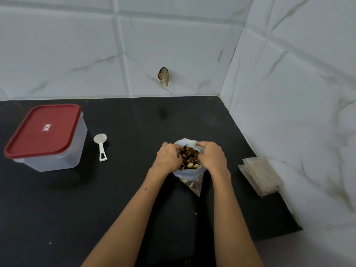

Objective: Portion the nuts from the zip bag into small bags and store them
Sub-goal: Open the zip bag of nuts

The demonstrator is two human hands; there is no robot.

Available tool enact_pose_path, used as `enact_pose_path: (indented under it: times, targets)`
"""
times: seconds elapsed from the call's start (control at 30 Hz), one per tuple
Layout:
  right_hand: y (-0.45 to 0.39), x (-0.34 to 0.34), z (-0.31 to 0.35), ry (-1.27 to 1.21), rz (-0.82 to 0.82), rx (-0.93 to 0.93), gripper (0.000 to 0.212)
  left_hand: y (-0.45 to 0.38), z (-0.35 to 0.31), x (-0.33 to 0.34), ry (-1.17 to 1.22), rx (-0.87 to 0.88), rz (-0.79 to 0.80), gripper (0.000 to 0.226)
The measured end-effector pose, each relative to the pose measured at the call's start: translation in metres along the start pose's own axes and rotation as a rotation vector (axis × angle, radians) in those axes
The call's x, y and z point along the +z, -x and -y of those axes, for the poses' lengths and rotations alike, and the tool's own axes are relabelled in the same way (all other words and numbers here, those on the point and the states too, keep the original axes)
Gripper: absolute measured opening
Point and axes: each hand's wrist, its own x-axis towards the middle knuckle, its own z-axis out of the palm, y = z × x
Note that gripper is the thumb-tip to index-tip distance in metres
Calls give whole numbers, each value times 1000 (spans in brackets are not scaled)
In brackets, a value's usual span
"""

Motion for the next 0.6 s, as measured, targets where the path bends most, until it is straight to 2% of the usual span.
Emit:
enact_pose_path:
  times: [0.2, 0.3, 0.4, 0.6]
  targets:
    - [-3, 7, 7, 80, -115, -55, 51, -3, 1, 4, -41, 36, 6, 56]
    - [-3, 5, 7, -1, -29, -59, 54, -3, 0, -1, 9, 33, 52, 53]
    - [8, -3, 5, -175, 32, -31, 56, 2, -1, -8, 51, -22, 23, 54]
    - [38, -9, 3, -135, 175, 232, 56, 19, -5, -4, 182, -181, 105, 60]
